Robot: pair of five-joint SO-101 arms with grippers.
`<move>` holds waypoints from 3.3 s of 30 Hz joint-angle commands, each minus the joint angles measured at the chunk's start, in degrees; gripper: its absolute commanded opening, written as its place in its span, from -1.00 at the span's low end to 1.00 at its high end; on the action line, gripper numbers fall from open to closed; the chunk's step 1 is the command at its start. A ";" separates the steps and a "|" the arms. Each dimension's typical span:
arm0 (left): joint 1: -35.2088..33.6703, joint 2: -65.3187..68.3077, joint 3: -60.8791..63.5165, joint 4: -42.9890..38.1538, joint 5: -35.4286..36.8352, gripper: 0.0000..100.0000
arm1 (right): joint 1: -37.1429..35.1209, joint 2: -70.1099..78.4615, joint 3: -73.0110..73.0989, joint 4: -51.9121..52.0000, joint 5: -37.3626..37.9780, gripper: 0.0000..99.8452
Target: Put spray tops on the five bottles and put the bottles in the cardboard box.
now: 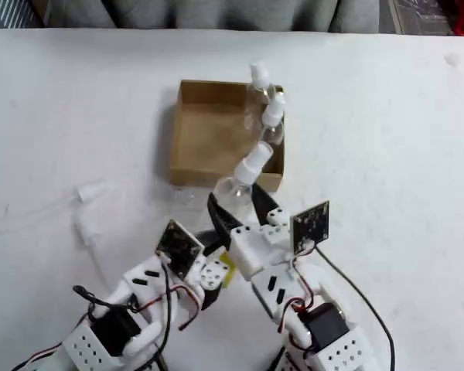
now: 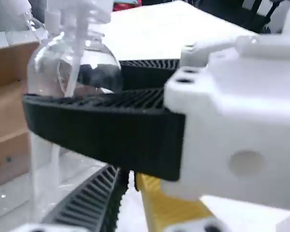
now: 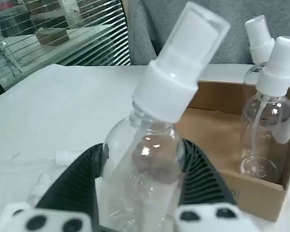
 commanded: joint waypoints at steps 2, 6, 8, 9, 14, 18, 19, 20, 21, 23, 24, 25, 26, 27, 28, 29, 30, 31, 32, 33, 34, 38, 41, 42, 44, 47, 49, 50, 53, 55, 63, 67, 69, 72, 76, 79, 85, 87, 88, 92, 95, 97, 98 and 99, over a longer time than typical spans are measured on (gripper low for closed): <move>-0.75 -0.04 -0.09 1.85 -2.02 -0.95 | -1.01 -0.66 -5.10 2.59 0.09 -0.97; -1.54 0.04 -0.09 1.93 -2.02 -0.95 | -0.84 -0.66 -5.45 3.82 0.18 -0.97; -3.21 0.04 -0.09 1.58 -2.02 -0.95 | 0.13 -0.66 -7.03 7.16 1.85 -0.97; -4.09 0.04 -0.09 1.49 -2.02 -0.95 | 0.31 -0.66 -8.09 9.27 2.90 -0.97; -4.79 0.04 -0.09 1.41 -2.02 -0.95 | 0.66 -0.66 -8.70 9.80 3.69 -0.97; -4.79 0.04 -0.09 1.58 -2.02 -0.95 | 2.59 -0.66 -5.63 4.18 3.69 -0.97; -4.79 0.04 -0.09 1.76 -2.02 -0.95 | 3.82 -0.66 -4.75 1.71 3.69 -0.97; -4.79 0.04 -0.09 1.85 -2.02 -0.95 | 4.97 -0.66 -3.69 -0.92 3.69 -0.97; -4.79 0.04 -0.09 1.85 -2.02 -0.95 | 6.11 -0.66 -2.64 -3.47 3.69 -0.97; -5.05 0.04 -0.09 1.93 -2.02 -0.95 | 8.22 -0.66 -0.62 -8.57 3.69 -0.97; -5.14 0.04 -0.09 1.93 -2.02 -0.95 | 9.10 -0.57 0.44 -10.95 3.87 -0.97; -5.14 -0.04 -0.09 1.93 -2.02 -0.95 | 9.80 -0.57 1.41 -13.05 4.04 -0.97; -5.23 -0.04 -0.09 1.93 -2.02 -0.95 | 10.24 -0.48 2.29 -14.90 4.04 -0.97; -5.58 -0.04 -0.09 1.93 -2.02 -0.95 | 10.59 -0.22 2.73 -16.13 4.13 -0.97; -6.46 -0.04 -0.09 1.93 -2.02 -0.95 | 10.95 -0.22 3.08 -16.92 4.13 -0.97; -7.52 -0.04 -0.09 1.93 -2.02 -0.95 | 11.30 -0.13 3.25 -17.27 4.22 -0.97; -8.84 -0.04 -0.09 1.93 -2.02 -0.95 | 11.65 -0.13 3.16 -17.36 4.22 -0.97; -10.33 -0.13 -0.09 1.93 -2.46 -0.95 | 12.00 -0.13 3.16 -17.45 4.22 -0.97; -11.82 -0.22 -0.09 1.93 -3.87 -0.95 | 12.35 -0.13 3.08 -17.45 4.48 -0.97; -13.14 -0.22 -0.09 1.93 -5.89 -0.95 | 12.44 -0.13 3.08 -17.54 5.71 -0.97; -14.37 -0.22 -0.09 1.93 -8.00 -0.95 | 12.44 -0.13 3.08 -17.54 7.38 -0.97; -18.59 -0.22 -0.09 1.93 -12.75 -0.95 | 12.35 -0.04 1.85 -17.54 9.49 -0.97; -20.44 -0.04 -0.09 1.85 -13.36 -0.95 | 12.44 -0.04 0.26 -17.19 9.76 -0.97; -20.62 -0.04 -0.09 1.76 -13.36 -0.95 | 12.44 -0.04 0.00 -17.10 9.85 -0.97; -20.62 0.04 -0.09 1.85 -13.36 -0.95 | 12.44 0.04 -0.09 -17.10 10.81 -0.97; -21.41 0.04 -0.09 1.76 -13.36 -0.95 | 12.53 0.04 -1.23 -17.01 14.51 -0.97; -22.99 0.04 -0.09 1.32 -13.54 -0.95 | 12.53 0.31 -2.29 -16.84 15.30 -0.97; -23.60 0.04 -0.09 0.88 -14.07 -0.95 | 12.53 1.10 -3.08 -16.22 15.47 -0.97; -25.01 0.04 -0.09 -0.09 -17.14 -0.95 | 12.70 7.34 -6.07 -15.43 15.47 -0.97; -25.45 0.04 -0.09 -0.18 -17.67 -0.95 | 14.11 13.41 -8.18 -17.36 15.47 -0.97; -25.10 0.13 -0.09 -0.18 -17.76 -0.95 | 16.40 39.43 -16.26 -27.03 15.56 -0.97; -25.01 0.13 -0.09 -0.18 -17.76 -0.95 | 17.45 48.92 -19.78 -29.76 15.30 -0.97; -25.01 0.13 -0.09 -0.18 -17.85 -0.95 | 17.89 52.53 -20.57 -32.22 15.47 -0.97; -25.01 0.13 -0.09 -0.18 -17.85 -0.95 | 18.51 56.84 -21.89 -34.42 15.56 -0.97; -25.01 0.13 -0.09 -0.18 -17.85 -0.95 | 19.56 61.14 -24.62 -34.51 15.56 -0.97; -25.01 0.13 -0.09 -0.18 -17.85 -0.95 | 20.09 63.16 -26.02 -34.51 15.56 -0.97; -25.01 0.22 -0.09 -0.18 -17.85 -0.95 | 19.91 63.69 -26.29 -34.51 15.65 -0.97; -25.01 0.22 -0.09 -0.18 -17.85 -0.95 | 20.00 63.87 -26.37 -34.51 17.14 -0.97; -25.01 0.22 -0.09 -0.18 -17.85 -0.95 | 19.91 64.13 -26.37 -34.51 18.81 -0.97; -25.01 0.22 -0.09 -0.18 -17.85 -0.95 | 19.82 64.22 -26.37 -34.33 21.45 -0.97; -25.01 0.22 -0.09 -0.18 -17.85 -0.95 | 19.74 64.22 -26.37 -34.33 21.54 -0.97; -25.01 0.22 -0.09 -0.18 -17.85 -0.95 | 19.65 64.31 -26.37 -34.24 21.63 -0.97; -25.01 0.22 -0.09 -0.18 -17.85 -0.95 | 19.65 64.31 -26.37 -34.24 21.63 -0.97; -25.01 0.22 -0.09 -0.18 -17.85 -0.95 | 19.65 64.31 -26.37 -34.24 21.63 -0.97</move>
